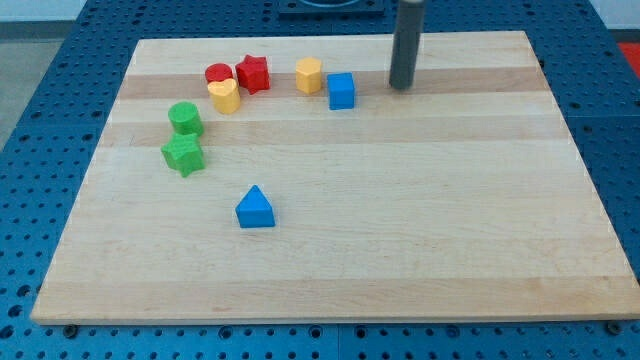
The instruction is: Separate the red star from the red circle
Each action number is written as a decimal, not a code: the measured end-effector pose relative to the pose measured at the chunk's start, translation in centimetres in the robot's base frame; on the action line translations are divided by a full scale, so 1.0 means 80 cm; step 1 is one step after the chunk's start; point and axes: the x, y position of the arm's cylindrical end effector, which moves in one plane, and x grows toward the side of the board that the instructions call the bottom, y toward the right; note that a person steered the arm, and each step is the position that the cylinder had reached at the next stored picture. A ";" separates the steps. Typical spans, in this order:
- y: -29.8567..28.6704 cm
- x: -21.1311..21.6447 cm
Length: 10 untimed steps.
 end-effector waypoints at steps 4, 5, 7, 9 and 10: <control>-0.234 -0.048; -0.249 -0.035; -0.296 -0.031; -0.294 -0.068; -0.265 -0.061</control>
